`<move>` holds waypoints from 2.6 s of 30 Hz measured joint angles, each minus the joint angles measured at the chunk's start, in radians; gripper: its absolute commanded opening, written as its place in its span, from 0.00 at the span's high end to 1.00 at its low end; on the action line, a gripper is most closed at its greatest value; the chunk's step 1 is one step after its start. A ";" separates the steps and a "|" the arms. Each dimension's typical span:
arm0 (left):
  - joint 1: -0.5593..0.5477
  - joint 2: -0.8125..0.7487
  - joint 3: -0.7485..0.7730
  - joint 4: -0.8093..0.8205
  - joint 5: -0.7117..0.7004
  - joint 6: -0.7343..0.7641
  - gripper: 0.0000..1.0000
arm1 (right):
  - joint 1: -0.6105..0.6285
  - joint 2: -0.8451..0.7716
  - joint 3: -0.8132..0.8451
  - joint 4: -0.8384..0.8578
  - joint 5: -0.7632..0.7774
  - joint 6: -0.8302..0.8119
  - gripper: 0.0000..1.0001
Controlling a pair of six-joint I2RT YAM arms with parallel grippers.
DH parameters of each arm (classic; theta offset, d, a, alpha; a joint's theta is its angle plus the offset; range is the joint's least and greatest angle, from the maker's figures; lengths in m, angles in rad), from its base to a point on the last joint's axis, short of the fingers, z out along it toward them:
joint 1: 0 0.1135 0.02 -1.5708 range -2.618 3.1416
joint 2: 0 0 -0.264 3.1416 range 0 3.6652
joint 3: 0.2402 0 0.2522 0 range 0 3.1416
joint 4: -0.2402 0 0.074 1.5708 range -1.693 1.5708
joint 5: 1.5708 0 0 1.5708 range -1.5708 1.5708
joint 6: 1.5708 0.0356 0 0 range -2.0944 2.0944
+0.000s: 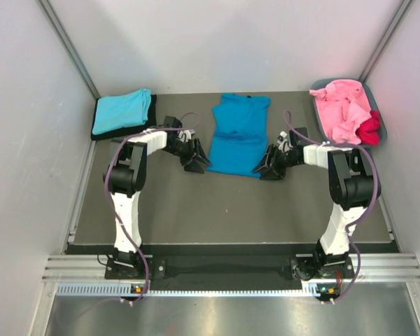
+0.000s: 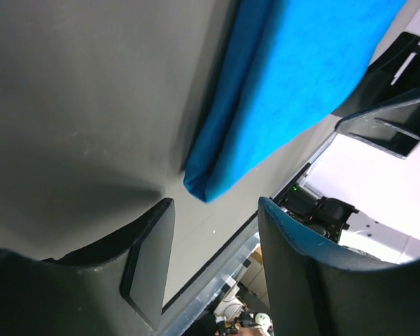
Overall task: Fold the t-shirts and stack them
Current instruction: Fold the tshirt
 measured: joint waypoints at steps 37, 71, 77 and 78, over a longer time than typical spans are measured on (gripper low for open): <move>-0.072 -0.391 -0.129 0.045 0.082 0.039 1.00 | -0.039 -0.150 0.295 -0.314 -0.143 -0.216 1.00; -0.029 0.135 0.526 0.119 -0.094 0.091 1.00 | -0.051 0.376 0.913 -0.071 -0.129 -0.124 1.00; -0.027 0.259 0.672 0.140 -0.201 0.127 0.97 | -0.051 0.505 1.079 -0.057 -0.097 -0.151 0.96; -0.027 0.277 0.695 0.141 -0.218 0.135 0.89 | -0.051 0.521 1.096 -0.055 -0.090 -0.157 0.91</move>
